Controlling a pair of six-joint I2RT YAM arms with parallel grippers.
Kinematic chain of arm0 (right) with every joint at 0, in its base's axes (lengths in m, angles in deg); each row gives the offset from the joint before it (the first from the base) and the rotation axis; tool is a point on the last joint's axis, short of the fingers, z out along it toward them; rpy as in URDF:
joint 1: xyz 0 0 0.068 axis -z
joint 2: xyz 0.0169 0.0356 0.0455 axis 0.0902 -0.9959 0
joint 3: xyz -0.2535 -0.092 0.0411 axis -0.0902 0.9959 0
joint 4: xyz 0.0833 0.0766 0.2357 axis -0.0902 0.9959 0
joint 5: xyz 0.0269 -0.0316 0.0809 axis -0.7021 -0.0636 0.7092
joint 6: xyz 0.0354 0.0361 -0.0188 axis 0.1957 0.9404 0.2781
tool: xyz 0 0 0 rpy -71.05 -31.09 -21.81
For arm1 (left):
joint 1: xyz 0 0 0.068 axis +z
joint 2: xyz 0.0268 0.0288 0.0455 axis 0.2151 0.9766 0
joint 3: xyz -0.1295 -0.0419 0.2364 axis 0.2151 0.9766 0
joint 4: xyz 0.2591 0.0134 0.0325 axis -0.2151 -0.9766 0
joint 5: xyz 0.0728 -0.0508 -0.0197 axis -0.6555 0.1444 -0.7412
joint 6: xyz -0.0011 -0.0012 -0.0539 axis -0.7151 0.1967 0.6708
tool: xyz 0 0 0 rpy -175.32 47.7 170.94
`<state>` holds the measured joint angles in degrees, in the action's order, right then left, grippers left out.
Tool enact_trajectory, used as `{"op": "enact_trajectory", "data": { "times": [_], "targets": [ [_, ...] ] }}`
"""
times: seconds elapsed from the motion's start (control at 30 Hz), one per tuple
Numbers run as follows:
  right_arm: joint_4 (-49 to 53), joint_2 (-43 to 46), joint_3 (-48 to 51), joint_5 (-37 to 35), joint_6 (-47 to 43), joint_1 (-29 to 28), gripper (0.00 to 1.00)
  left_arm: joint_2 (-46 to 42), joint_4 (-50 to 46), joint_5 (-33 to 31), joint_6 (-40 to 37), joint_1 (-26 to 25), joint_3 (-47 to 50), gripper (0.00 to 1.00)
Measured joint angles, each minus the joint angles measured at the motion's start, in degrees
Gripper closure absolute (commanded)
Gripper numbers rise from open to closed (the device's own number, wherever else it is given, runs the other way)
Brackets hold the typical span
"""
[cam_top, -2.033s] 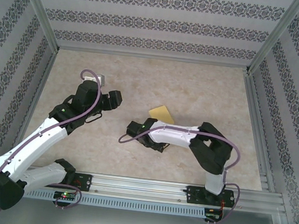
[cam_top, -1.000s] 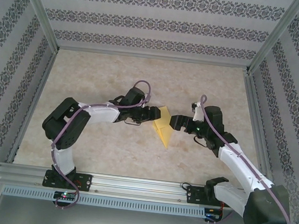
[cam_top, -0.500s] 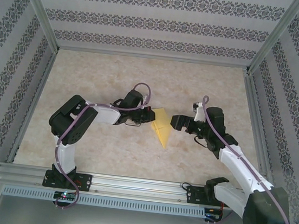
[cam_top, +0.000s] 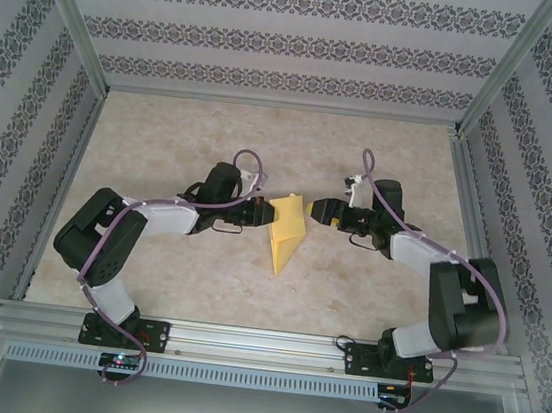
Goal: Fold a paper plane with a square sheet of paper (fold left side to right side)
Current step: Fold the wing for the fifth time at the center of the table.
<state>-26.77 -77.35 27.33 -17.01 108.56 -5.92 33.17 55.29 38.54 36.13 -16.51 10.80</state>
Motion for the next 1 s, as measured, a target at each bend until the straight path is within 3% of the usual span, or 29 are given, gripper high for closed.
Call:
{"op": "enact_trajectory", "data": {
  "times": [0.47,0.7,1.0],
  "targets": [
    [-15.93,-12.66,-0.79,9.99,3.65,0.0,0.34,-1.77,0.52,4.42,-2.23,0.17,1.14,1.0],
    [-22.1,-15.8,-0.79,12.76,6.56,-0.04,0.48,-1.77,0.57,4.94,-2.23,0.17,1.14,1.0],
    [-22.8,-16.33,-0.76,13.84,6.93,-0.04,0.66,-1.44,0.74,5.55,-2.19,0.17,1.14,1.0]
  ]
}}
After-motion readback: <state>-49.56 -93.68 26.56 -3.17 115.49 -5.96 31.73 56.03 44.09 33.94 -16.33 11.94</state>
